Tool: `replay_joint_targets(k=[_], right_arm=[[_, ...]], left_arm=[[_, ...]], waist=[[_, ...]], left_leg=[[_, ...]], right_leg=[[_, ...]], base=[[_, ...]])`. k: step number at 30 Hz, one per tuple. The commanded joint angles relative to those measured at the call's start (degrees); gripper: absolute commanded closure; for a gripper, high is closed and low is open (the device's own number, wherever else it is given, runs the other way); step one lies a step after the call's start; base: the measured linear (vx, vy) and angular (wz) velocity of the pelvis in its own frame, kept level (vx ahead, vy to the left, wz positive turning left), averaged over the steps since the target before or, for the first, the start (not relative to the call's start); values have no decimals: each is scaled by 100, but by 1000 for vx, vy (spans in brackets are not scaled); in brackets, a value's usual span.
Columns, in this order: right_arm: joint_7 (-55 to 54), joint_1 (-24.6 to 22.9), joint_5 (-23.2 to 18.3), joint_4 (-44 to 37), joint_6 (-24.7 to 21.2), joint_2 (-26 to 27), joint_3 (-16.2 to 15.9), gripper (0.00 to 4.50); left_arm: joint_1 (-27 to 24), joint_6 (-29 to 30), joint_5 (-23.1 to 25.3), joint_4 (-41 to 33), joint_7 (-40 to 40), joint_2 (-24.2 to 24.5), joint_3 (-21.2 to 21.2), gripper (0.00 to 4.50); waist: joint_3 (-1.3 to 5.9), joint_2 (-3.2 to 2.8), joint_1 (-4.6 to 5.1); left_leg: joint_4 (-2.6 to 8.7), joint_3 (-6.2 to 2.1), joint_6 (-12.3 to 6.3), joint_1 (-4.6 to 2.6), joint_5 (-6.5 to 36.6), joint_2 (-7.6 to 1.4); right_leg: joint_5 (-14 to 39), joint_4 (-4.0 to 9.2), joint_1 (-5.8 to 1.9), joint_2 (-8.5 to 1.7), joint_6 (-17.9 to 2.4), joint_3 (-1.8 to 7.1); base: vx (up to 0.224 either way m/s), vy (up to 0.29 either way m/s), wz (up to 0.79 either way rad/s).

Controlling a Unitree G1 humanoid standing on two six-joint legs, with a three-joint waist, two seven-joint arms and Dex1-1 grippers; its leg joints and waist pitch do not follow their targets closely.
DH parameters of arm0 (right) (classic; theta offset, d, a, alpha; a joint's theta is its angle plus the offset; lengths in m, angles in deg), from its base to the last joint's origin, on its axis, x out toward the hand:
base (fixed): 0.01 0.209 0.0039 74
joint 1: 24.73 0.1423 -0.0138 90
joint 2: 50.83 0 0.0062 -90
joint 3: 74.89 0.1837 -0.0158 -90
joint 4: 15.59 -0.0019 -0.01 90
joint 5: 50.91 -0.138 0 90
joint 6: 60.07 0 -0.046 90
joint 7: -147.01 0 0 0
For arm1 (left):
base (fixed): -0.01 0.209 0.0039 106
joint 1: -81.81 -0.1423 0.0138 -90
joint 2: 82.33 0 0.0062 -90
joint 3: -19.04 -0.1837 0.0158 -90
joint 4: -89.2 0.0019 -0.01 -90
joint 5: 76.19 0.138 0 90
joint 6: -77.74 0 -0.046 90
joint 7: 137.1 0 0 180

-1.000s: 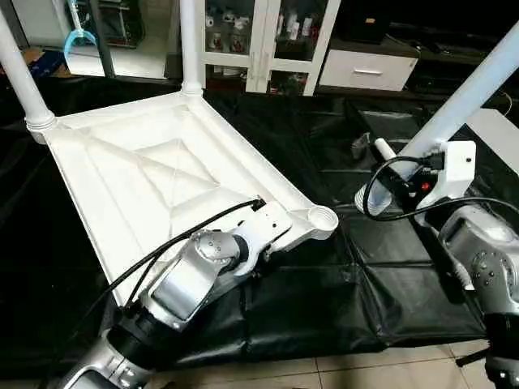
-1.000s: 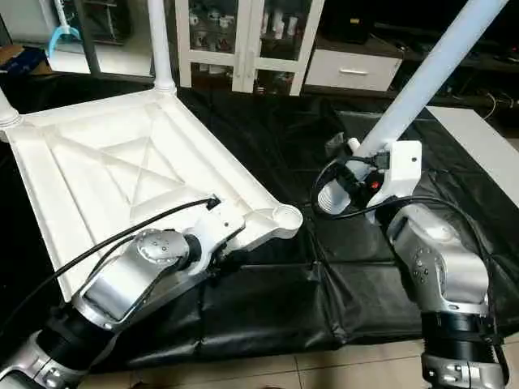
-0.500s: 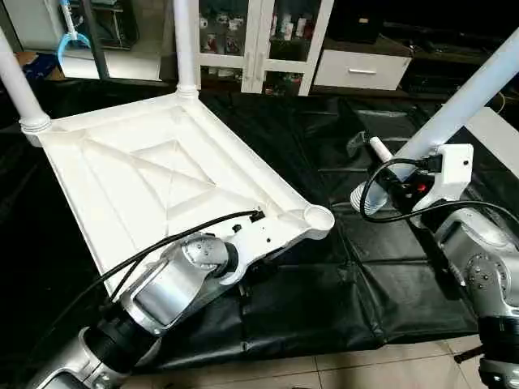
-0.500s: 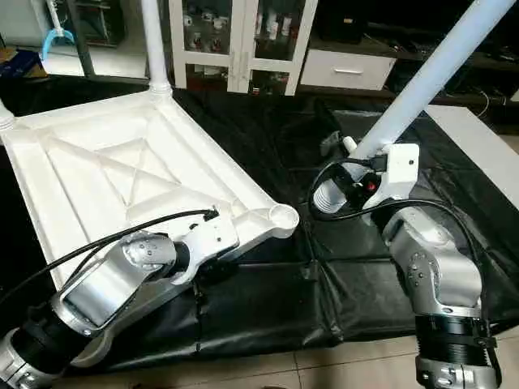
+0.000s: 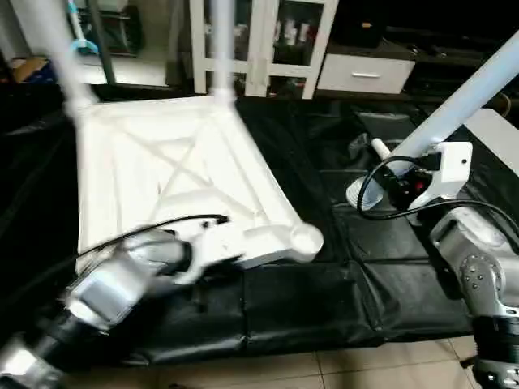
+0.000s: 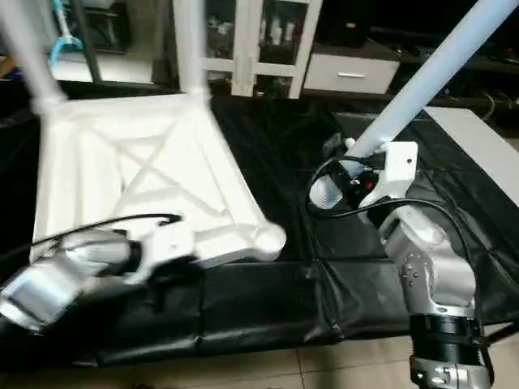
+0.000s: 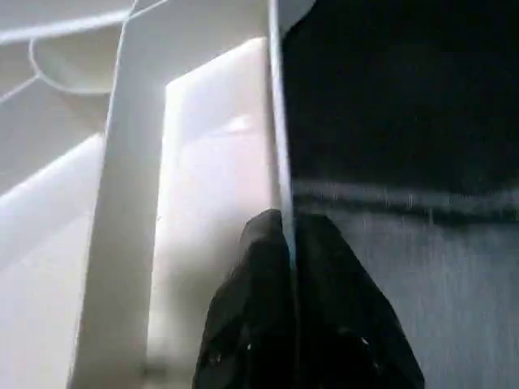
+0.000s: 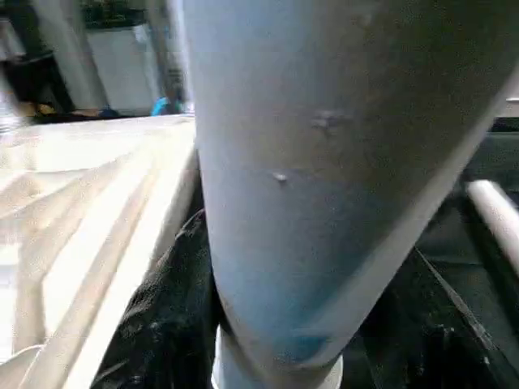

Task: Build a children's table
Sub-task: Pick table leg

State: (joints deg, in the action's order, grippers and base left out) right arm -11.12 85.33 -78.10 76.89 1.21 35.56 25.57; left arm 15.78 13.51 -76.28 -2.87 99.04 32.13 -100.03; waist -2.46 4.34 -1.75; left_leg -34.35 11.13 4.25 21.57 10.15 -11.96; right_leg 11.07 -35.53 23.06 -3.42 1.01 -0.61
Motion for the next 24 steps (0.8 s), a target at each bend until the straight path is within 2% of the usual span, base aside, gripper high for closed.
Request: replay_joint_targets(k=[1,4,5,6,7,8,9,10,11,12,13,15,16,17,18,19,20,22,23,24], right_arm=[[251,-92,-243,-191,-161,-21,-65,267],[733,-378,-242,-236,-337,-143,-456,267],[737,-394,-237,-187,-293,-106,-453,267],[745,-395,-255,-127,-245,-63,-421,267],[816,-399,-258,45,-96,-11,-364,267],[819,-399,-258,53,-89,-9,-362,267],[864,-408,-104,265,133,-37,-364,267],[861,-412,-33,342,221,-45,-367,267],[832,-418,23,394,291,-40,-355,267],[797,-424,20,394,304,-10,-335,267],[785,-438,16,376,304,22,-314,267],[700,-510,2,256,313,98,-281,267],[657,-545,-13,201,307,135,-271,267],[605,-587,-20,148,313,178,-271,267],[552,-625,-14,115,328,214,-271,267],[503,-666,22,100,373,249,-286,267],[477,-704,52,83,418,274,-302,267],[402,-760,87,69,514,352,-297,267],[390,-770,82,60,529,370,-290,267],[376,-780,77,49,545,390,-282,267]], left_arm=[[-109,100,122,107,51,128,-2,450],[-205,30,126,-41,142,388,49,450],[-229,-16,66,-63,117,338,151,450],[-237,32,-15,-103,95,269,249,450],[-243,149,-231,-227,117,141,420,420],[-243,154,-241,-233,118,136,427,402],[-236,385,-411,-420,155,88,537,402],[-231,427,-452,-487,189,107,558,390],[-226,493,-512,-560,226,123,585,388],[-217,595,-560,-606,242,134,611,381],[-213,673,-589,-636,254,152,629,367],[-168,625,-354,-551,94,145,562,343],[-158,589,-254,-487,17,123,532,343],[-155,613,-194,-417,-44,82,498,324],[-159,684,-125,-356,-112,49,455,324],[-170,722,18,-275,-235,15,409,349],[-193,701,137,-194,-329,-11,366,373],[-295,570,284,-160,-394,-1,260,362],[-323,568,269,-178,-408,-20,258,372],[-354,566,252,-199,-423,-41,255,380]], waist=[[280,-97,52],[280,-99,50],[273,-135,67],[281,-120,67],[300,-199,67],[297,-169,81],[294,-159,81],[289,-281,66],[290,-239,91],[300,-287,73],[295,-277,76],[296,-273,72],[298,-304,65],[304,-331,56],[297,-323,59],[304,-387,37],[292,-373,44],[287,-425,25],[283,-396,30],[285,-412,25]], left_leg=[[436,-60,343,-148,1665,-90],[442,-64,313,-129,1573,-97],[441,-56,319,-112,1557,-87],[436,-61,324,-106,1515,-85],[432,-63,346,-119,1480,-78],[424,-49,336,-127,1503,-79],[421,-51,320,-119,1486,-75],[423,-62,341,-139,1458,-84],[419,-54,335,-127,1454,-80],[419,-60,338,-137,1432,-76],[413,-53,303,-127,1346,-69],[404,-40,227,-116,1227,-60],[401,-42,200,-114,1203,-58],[395,-44,197,-118,1156,-58],[401,-37,197,-122,1174,-60],[404,-50,225,-133,1210,-65],[414,-51,252,-136,1347,-65],[423,-63,300,-156,1544,-65],[430,-66,309,-134,1609,-60],[433,-75,313,-128,1626,-59]], right_leg=[[1619,444,-97,-233,-713,135],[1444,430,-123,-240,-769,135],[1371,439,-128,-249,-817,145],[1341,430,-140,-252,-835,142],[1242,400,-138,-252,-910,142],[1243,423,-124,-246,-936,140],[1241,417,-142,-243,-975,141],[1137,398,-129,-256,-1037,144],[1049,404,-147,-241,-1086,137],[979,392,-157,-239,-1117,134],[835,380,-171,-229,-1160,132],[743,384,-189,-227,-1186,138],[754,381,-199,-230,-1183,139],[737,380,-204,-237,-1180,141],[770,395,-195,-231,-1174,142],[794,387,-195,-239,-1169,139],[942,410,-183,-232,-1145,133],[1157,432,-168,-238,-1100,134],[1281,443,-176,-242,-1065,133],[1340,443,-187,-250,-1048,133]], base=[[0,0,0],[0,0,0],[0,0,0],[0,0,0],[0,0,0],[0,0,0],[0,0,0],[0,0,0],[0,0,0],[0,0,0],[0,0,0],[0,0,0],[0,0,0],[0,0,0],[0,0,0],[0,0,0],[0,0,0],[0,0,0],[0,0,0],[0,0,0]])
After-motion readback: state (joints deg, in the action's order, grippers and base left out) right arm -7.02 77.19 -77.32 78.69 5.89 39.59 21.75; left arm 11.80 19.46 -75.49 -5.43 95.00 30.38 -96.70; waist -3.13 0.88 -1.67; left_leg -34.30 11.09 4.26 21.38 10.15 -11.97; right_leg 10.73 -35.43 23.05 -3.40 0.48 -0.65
